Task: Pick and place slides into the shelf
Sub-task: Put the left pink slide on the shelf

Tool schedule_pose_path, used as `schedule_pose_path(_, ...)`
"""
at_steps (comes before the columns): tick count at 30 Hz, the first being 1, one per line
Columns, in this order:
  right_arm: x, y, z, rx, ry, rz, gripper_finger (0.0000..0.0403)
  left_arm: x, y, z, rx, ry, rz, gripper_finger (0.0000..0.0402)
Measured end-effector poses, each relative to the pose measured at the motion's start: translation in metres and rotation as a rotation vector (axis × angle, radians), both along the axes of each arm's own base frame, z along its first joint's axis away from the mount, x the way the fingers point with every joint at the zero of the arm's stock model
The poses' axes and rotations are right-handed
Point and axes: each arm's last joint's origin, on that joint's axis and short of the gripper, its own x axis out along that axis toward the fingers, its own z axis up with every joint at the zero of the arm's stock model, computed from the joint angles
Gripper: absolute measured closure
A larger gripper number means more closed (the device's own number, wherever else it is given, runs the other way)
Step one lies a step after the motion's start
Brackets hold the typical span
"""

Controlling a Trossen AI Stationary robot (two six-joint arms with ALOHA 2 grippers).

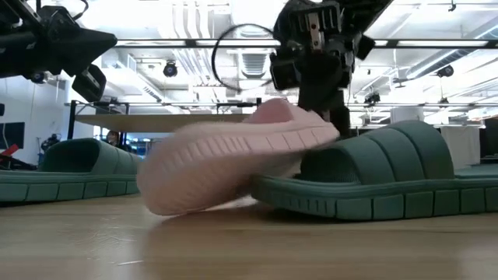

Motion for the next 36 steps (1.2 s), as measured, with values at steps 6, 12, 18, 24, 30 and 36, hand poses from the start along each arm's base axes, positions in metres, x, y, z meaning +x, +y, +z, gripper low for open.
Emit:
schedule_pose_path(6, 0.006, -0.002, 0.053, -0.046, -0.164, -0.008, 0.0391, 0.000, 0.000, 0.000, 0.000, 0.000, 0.000, 0.0398)
schedule_pose_path(12, 0.016, -0.007, 0.117, -0.233, -0.315, 0.008, 0.0391, 0.000, 0.000, 0.000, 0.000, 0.001, 0.000, 0.0398)
schedule_pose_path(18, 0.015, -0.034, 0.162, -0.385, -0.409, -0.015, 0.0390, 0.000, 0.000, 0.000, 0.000, -0.001, 0.000, 0.0398)
schedule_pose_path(24, 0.018, -0.067, 0.174, -0.420, -0.339, -0.067, 0.0390, 0.000, 0.000, 0.000, 0.000, -0.002, 0.000, 0.0398)
schedule_pose_path(30, 0.037, -0.082, 0.183, -0.451, -0.381, -0.042, 0.0390, -0.002, 0.000, 0.013, -0.011, -0.135, 0.000, 0.0398)
schedule_pose_path(36, 0.062, -0.108, 0.199, -0.523, -0.444, -0.050, 0.0390, -0.010, 0.001, 0.033, -0.027, -0.357, 0.001, 0.0398)
